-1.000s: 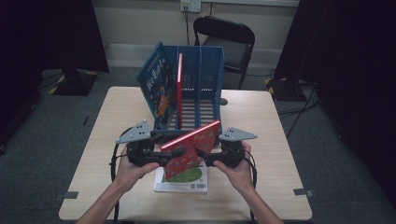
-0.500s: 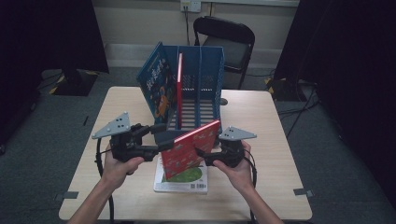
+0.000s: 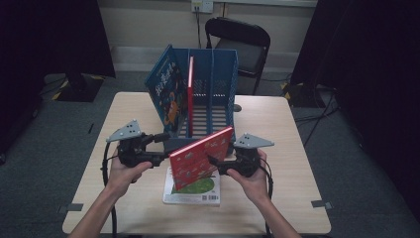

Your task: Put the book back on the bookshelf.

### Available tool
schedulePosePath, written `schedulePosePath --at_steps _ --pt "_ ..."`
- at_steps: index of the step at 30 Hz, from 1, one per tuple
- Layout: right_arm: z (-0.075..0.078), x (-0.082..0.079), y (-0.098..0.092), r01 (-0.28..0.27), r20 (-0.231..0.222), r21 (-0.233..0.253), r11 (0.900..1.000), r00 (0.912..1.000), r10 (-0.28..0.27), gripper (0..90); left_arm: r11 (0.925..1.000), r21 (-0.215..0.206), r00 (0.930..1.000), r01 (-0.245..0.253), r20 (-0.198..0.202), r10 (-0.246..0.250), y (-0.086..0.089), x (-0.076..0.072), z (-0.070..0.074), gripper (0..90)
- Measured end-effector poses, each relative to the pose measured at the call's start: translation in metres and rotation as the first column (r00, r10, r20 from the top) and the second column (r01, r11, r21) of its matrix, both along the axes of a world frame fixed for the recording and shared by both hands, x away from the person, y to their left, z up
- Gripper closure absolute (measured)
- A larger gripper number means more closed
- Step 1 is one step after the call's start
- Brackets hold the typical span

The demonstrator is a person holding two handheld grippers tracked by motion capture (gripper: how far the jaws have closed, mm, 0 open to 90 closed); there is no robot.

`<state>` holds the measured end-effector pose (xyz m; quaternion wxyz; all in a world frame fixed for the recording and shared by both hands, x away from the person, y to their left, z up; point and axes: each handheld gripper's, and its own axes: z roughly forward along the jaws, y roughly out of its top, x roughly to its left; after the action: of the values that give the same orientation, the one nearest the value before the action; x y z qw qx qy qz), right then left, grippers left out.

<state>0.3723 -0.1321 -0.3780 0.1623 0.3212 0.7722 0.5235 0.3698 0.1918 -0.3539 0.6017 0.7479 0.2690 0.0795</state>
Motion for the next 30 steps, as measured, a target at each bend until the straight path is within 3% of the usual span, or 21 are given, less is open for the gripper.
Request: schedulePosePath --at_steps 1,4,12,14,30 --pt "0.001 0.0 -0.002 0.008 0.002 0.01 1.0 1.0 -0.008 20.5 0.9999 0.015 0.9997 -0.007 -0.025 0.008 -0.004 0.003 -0.008 32.6" --pt "0.003 0.0 -0.002 0.002 0.003 0.009 1.0 1.0 -0.002 20.5 0.9986 0.053 0.9991 -0.008 -0.041 0.01 -0.01 0.006 -0.019 32.5" --pt "0.003 0.002 -0.002 0.0 -0.002 0.01 1.0 1.0 0.0 20.3 0.9998 0.022 0.9968 0.005 -0.08 -0.003 -0.011 0.01 -0.025 33.7" --pt "0.002 0.005 -0.002 -0.003 -0.017 0.027 1.0 0.9998 0.003 20.2 0.9998 0.014 0.9943 0.01 -0.106 -0.009 -0.014 0.012 -0.03 33.0" --pt "0.0 0.012 0.002 -0.061 -0.046 0.04 0.997 0.9969 0.063 19.3 0.9998 0.014 0.992 0.017 -0.126 -0.016 -0.027 0.01 -0.034 39.0"
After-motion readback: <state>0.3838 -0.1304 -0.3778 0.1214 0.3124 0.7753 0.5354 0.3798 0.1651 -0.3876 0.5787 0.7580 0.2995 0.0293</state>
